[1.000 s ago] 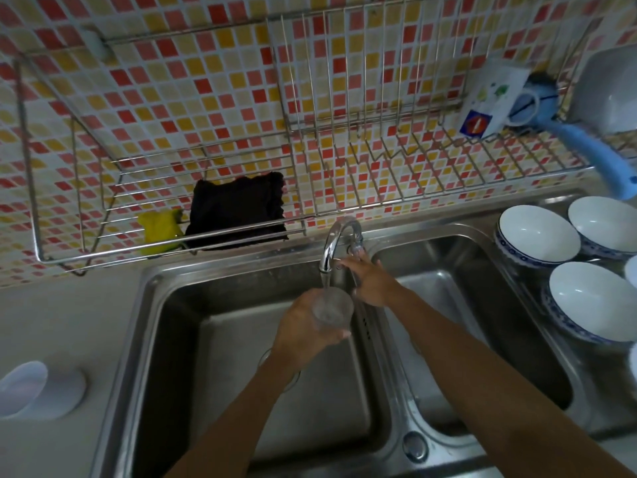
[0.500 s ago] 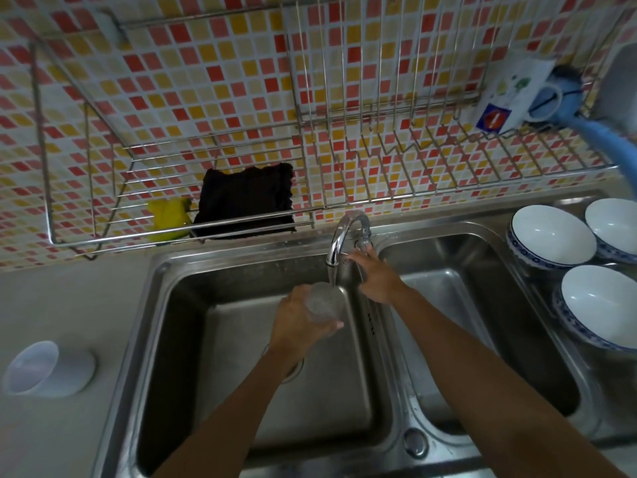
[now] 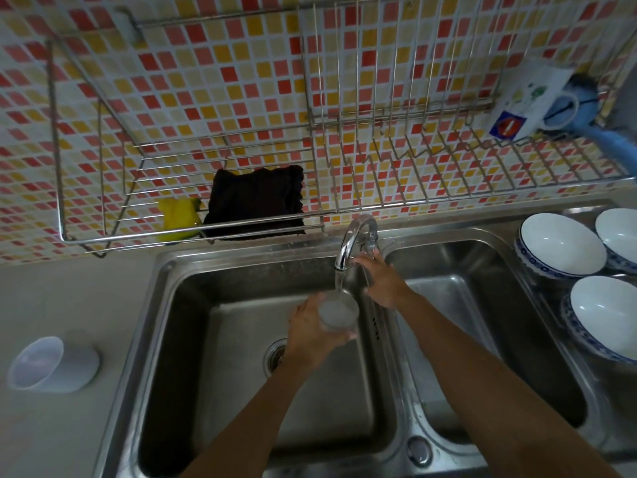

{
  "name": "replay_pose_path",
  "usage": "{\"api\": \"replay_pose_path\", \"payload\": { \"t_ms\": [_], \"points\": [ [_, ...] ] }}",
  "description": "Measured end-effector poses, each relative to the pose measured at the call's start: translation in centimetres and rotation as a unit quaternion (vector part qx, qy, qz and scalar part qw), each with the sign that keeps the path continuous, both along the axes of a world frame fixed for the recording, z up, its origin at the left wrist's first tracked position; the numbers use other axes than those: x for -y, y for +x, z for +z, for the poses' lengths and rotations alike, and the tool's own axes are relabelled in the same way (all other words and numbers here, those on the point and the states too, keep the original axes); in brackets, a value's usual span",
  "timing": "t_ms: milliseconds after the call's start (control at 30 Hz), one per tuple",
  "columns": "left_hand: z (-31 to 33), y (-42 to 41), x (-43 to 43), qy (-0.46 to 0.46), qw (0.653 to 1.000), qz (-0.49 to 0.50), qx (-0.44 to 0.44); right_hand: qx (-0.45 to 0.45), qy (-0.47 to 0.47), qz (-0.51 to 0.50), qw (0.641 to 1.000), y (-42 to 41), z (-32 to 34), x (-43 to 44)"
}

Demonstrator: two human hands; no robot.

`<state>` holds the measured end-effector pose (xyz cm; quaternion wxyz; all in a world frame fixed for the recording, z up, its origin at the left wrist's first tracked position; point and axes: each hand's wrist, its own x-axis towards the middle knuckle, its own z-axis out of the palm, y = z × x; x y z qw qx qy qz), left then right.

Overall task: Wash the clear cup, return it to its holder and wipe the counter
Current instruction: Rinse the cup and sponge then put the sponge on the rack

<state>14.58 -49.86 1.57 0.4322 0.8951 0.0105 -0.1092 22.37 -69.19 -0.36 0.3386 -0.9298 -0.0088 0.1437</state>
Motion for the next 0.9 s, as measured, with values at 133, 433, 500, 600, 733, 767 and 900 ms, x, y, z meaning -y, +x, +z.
{"api": "replay_pose_path", "payload": {
  "t_ms": [133, 433, 500, 600, 733, 767, 900],
  "points": [
    [0.3, 0.3, -0.2, -0.004, 1.0, 0.007, 0.011, -0.003, 0.069, -0.029, 0.997, 0.3, -0.2, 0.1],
    [0.2, 0.6, -0.3, -0.023, 0.999, -0.02, 0.037, 0.001, 0.18, -0.203, 0.962, 1.8, -0.2, 1.2],
    [-0.1, 0.5, -0.3, 0.0, 0.998, -0.046, 0.041, 0.009, 0.189, -0.22, 0.957, 1.8, -0.8, 0.8],
    [0.1, 0.5, -0.4, -0.007, 0.999, -0.013, 0.047, 0.024, 0.216, -0.25, 0.944, 1.6, -1.2, 0.1],
    [0.2, 0.6, -0.8, -0.017, 0.998, -0.033, 0.044, 0.007, 0.259, -0.271, 0.927, 1.6, -0.9, 0.0],
    [0.3, 0.8, -1.0, -0.03, 0.998, -0.027, 0.042, 0.0, 0.277, -0.277, 0.92, 1.6, -0.8, 0.1],
    [1.4, 0.8, -1.6, -0.069, 0.995, -0.038, 0.067, 0.0, 0.331, -0.321, 0.887, 1.2, -0.2, -0.8]
  ]
}}
